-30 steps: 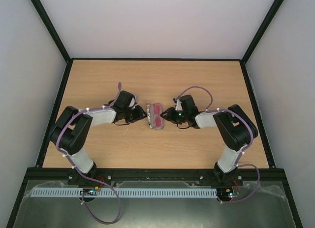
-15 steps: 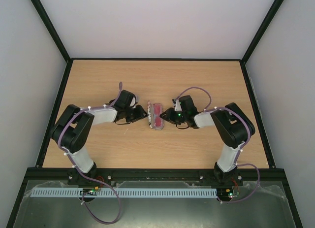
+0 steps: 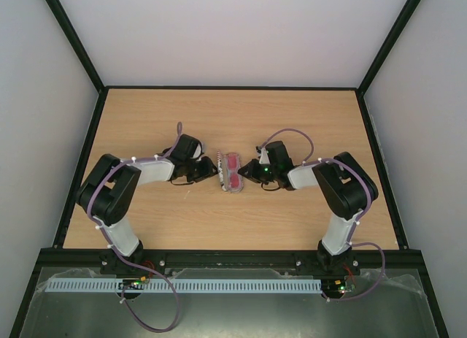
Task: Organize the sunglasses
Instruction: Close the sunglasses case at the center of the board.
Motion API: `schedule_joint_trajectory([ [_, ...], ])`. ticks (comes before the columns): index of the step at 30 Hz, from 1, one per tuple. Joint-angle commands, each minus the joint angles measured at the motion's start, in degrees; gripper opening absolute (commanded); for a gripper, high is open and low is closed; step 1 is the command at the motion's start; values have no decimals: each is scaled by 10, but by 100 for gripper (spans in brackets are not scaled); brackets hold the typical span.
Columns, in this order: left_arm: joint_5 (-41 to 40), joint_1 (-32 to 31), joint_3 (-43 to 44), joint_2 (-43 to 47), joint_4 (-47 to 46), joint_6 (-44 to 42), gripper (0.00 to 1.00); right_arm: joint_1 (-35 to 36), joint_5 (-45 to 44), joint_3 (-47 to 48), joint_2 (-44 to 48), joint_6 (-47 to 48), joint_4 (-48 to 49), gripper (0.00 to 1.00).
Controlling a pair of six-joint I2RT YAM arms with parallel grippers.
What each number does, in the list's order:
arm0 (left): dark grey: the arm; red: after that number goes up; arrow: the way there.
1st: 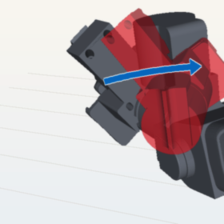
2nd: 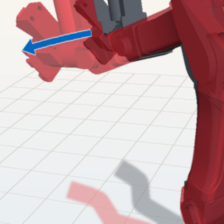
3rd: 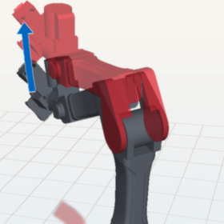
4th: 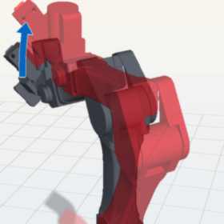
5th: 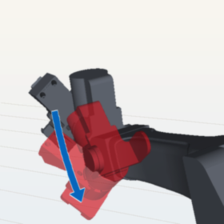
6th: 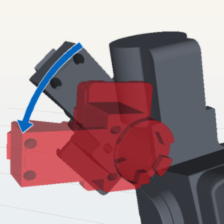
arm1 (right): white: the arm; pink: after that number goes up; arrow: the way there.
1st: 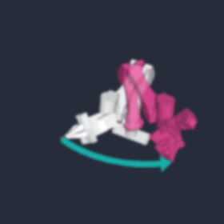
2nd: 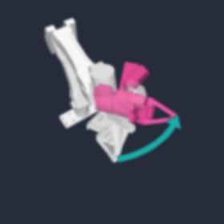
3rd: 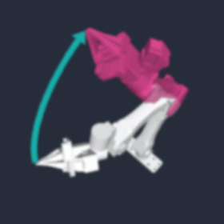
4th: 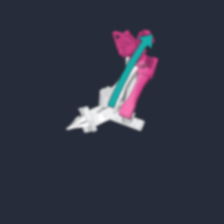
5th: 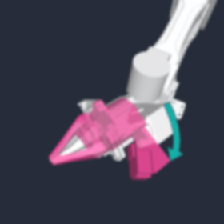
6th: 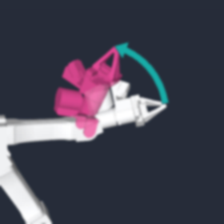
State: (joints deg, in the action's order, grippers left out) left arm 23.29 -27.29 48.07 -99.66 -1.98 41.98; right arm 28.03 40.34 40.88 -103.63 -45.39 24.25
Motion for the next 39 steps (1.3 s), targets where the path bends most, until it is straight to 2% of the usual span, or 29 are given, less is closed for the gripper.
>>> schedule_joint_trajectory([
  [1, -6, 6, 15, 5, 7, -7, 34, -3, -3, 18, 11, 11, 0, 12],
  [14, 17, 58, -35, 69, 2, -11, 34, -3, -9, 18, 17, 13, -14, 11],
  [16, 48, 61, -51, 88, -31, 2, 34, -3, -9, 17, 15, 13, -15, 11],
  [19, 123, 72, -95, 113, -129, 43, 34, -3, -9, 18, 16, 12, -15, 11],
  [27, 220, 74, -164, 100, -330, 137, 35, -3, -7, 24, 13, 15, -22, 11],
  [34, 226, 62, -175, 82, -389, 165, 33, -3, -8, 24, 10, 17, -22, 11],
  [39, 214, 41, -153, 54, -383, 164, 33, -3, -5, 24, 9, 15, -19, 11],
])
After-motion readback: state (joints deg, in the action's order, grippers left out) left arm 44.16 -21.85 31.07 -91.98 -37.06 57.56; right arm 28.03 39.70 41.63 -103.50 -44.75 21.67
